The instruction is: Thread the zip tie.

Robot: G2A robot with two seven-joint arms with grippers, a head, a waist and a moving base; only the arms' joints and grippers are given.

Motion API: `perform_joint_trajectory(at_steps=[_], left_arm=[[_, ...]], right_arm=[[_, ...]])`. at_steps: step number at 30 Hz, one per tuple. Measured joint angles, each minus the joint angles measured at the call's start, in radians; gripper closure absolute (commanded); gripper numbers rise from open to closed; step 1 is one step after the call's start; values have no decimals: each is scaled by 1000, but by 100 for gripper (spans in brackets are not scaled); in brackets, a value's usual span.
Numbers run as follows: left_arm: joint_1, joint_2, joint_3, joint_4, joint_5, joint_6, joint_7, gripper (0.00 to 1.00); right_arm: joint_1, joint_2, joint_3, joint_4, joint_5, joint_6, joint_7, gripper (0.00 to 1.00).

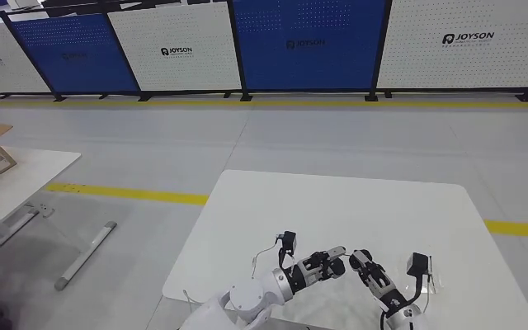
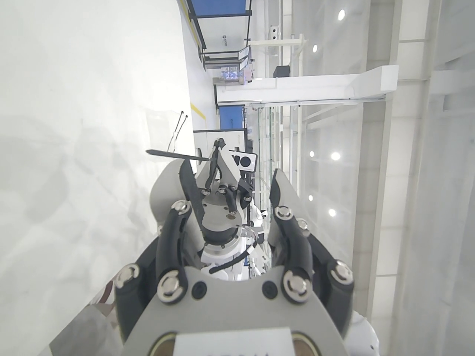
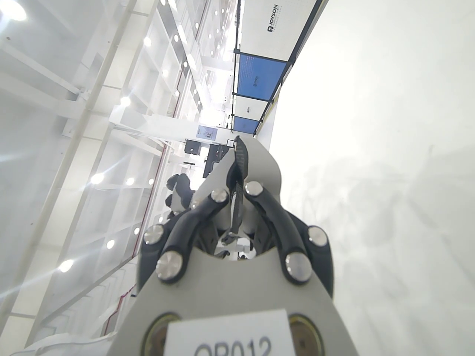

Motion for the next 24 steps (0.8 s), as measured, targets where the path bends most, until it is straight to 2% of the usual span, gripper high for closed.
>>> perform_joint_trajectory(at_steps=[10,15,18,19,24], left_arm=[[1,-1,8,7,60,-30,39,67],[-11,-6,24,22,62,-1,50,66],[-21,-9,31,31,54,16,53,71],[-23,-10,33,33,52,17,55,76],[-32,-14,41,44,43,14,59,77]], right_arm=[[0,0,0,0,0,0,0,100],[0,0,0,0,0,0,0,100],[0,0,0,0,0,0,0,100],[0,0,0,0,0,0,0,100],[0,0,0,0,0,0,0,100]])
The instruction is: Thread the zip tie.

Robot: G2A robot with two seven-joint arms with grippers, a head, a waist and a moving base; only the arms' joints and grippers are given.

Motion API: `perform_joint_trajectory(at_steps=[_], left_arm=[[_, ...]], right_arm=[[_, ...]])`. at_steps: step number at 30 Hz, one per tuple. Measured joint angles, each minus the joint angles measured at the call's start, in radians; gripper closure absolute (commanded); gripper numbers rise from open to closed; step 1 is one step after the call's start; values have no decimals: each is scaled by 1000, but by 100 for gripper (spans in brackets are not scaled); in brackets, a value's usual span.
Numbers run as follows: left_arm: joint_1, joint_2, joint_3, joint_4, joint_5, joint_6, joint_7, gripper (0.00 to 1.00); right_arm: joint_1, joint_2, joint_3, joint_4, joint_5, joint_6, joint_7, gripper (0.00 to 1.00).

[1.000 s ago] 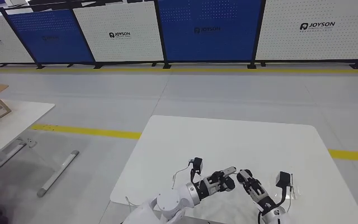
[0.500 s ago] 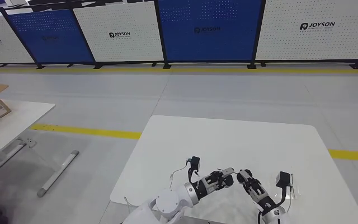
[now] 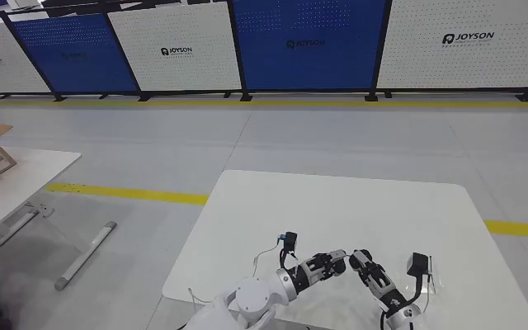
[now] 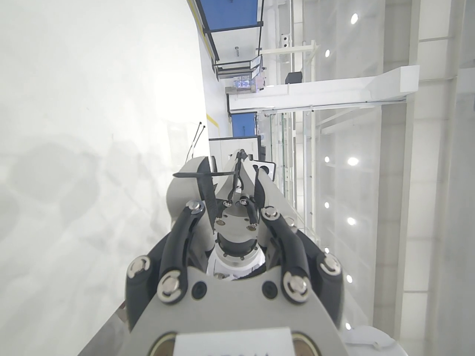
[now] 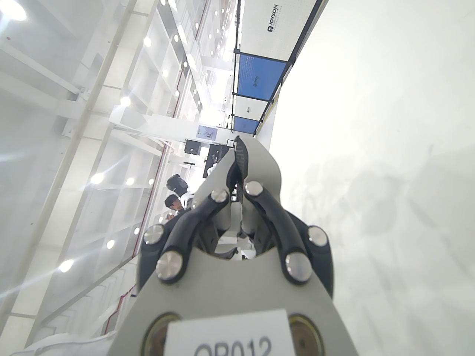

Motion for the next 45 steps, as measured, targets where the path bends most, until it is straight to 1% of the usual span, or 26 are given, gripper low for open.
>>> perform_joint_trajectory(at_steps=[3,7,9,10,12,14,18,19,21,32,33,34,35,41,45], left_arm=[[-4,-2,3,4,-2,-3,0,75],[-4,-3,4,5,-1,-7,2,77],[-4,-3,3,6,0,-11,6,82],[-4,-3,3,7,2,-14,9,83],[-4,-4,3,9,4,-19,14,94],[-4,-5,4,10,7,-22,18,97],[-5,-6,5,12,11,-25,23,95],[-5,-6,5,13,11,-26,23,98],[-4,-7,5,13,11,-27,24,100],[3,-5,0,-2,28,-27,20,100],[4,-5,0,-4,29,-26,18,100],[4,-5,0,-5,30,-25,16,100],[5,-5,0,-6,30,-24,14,100],[7,-4,-5,-14,21,-15,6,100],[12,0,-22,-18,14,-8,1,100]], right_arm=[[0,0,0,0,0,0,0,100],[0,0,0,0,0,0,0,100],[0,0,0,0,0,0,0,100],[0,0,0,0,0,0,0,100],[0,0,0,0,0,0,0,100],[0,0,0,0,0,0,0,100],[0,0,0,0,0,0,0,100],[0,0,0,0,0,0,0,100],[0,0,0,0,0,0,0,100],[0,0,0,0,0,0,0,100],[0,0,0,0,0,0,-1,59],[0,0,0,0,0,1,-2,32],[1,-1,0,-1,0,1,-5,0],[-5,-3,10,-3,18,-15,-7,0],[-16,-2,26,-5,34,-34,0,0]])
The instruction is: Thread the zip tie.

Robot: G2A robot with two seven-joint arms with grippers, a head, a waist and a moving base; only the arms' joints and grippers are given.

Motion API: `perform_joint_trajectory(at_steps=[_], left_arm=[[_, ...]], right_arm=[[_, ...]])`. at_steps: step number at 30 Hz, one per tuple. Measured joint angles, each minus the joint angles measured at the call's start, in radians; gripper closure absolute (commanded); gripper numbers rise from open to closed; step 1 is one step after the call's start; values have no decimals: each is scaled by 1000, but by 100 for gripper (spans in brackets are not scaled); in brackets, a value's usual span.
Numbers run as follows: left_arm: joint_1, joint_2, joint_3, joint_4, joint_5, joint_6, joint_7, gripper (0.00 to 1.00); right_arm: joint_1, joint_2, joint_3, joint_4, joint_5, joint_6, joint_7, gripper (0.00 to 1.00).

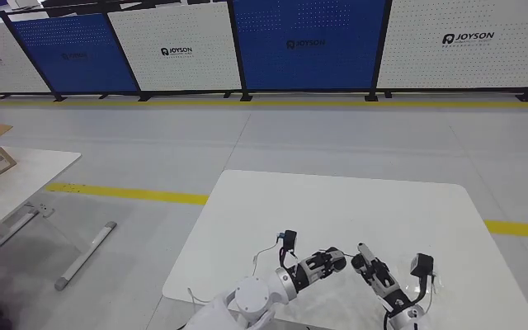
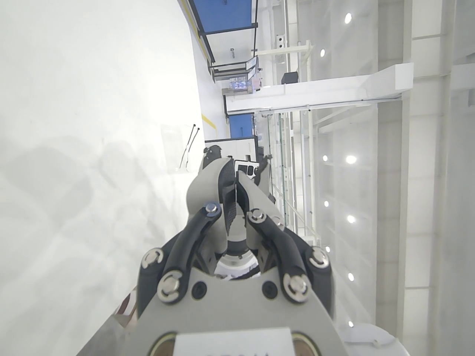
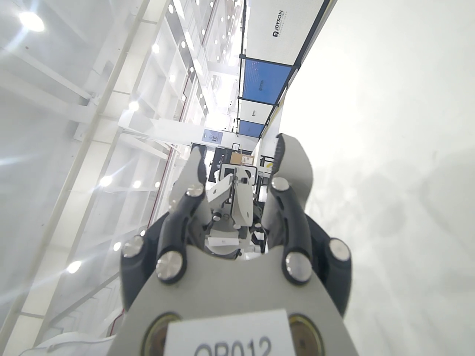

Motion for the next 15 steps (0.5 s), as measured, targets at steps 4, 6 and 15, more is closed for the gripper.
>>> perform_joint_trajectory(at_steps=[4,6,15], left_arm=[[13,7,-22,-12,6,16,-11,100],[24,12,-35,-21,14,29,-19,100],[47,20,-51,-37,-8,84,-60,100]], right_arm=[[-16,0,20,-5,22,-25,-6,0],[-26,0,32,-8,39,-39,-10,0],[-30,0,38,-9,46,-46,-12,0]])
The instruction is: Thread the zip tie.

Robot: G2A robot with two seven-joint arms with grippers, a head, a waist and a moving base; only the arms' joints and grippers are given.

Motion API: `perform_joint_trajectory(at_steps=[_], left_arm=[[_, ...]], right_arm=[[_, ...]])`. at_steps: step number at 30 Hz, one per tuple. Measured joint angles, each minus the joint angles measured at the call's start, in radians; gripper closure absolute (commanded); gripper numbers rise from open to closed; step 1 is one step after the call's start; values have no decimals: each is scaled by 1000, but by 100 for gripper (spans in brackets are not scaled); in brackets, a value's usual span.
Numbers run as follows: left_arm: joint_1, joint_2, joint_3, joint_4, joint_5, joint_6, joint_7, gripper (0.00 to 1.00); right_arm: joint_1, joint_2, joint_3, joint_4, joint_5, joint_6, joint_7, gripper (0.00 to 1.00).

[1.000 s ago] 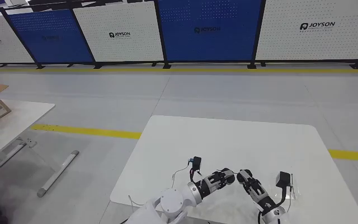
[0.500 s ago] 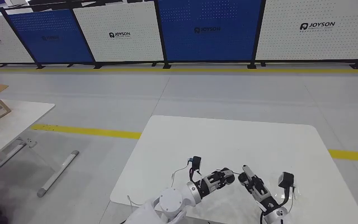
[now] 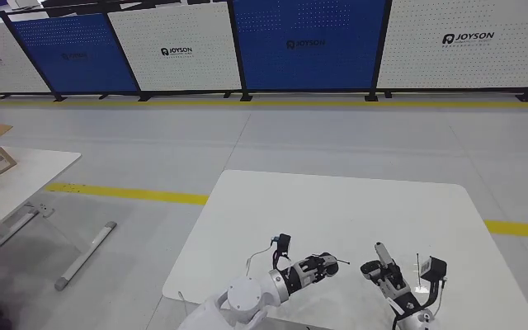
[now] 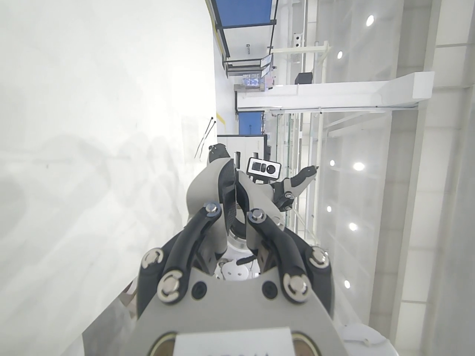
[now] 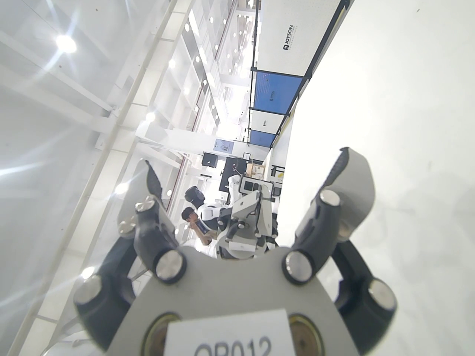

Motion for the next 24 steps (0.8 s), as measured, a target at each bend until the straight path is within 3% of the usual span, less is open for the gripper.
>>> perform_joint_trajectory(at_steps=[11,14,17,20,24], left_arm=[[0,-1,1,0,-2,-2,6,100],[-1,-5,3,-7,-4,-21,56,100],[-1,-7,-5,-21,-47,-48,59,100],[5,-4,-22,-56,-81,-72,26,100],[42,7,-57,-157,-68,-103,-6,100]], right_arm=[[0,0,0,0,0,0,0,0],[0,0,0,0,0,0,0,0],[0,0,0,0,0,0,0,0],[0,0,0,0,0,0,0,0],[0,0,0,0,0,0,0,0]])
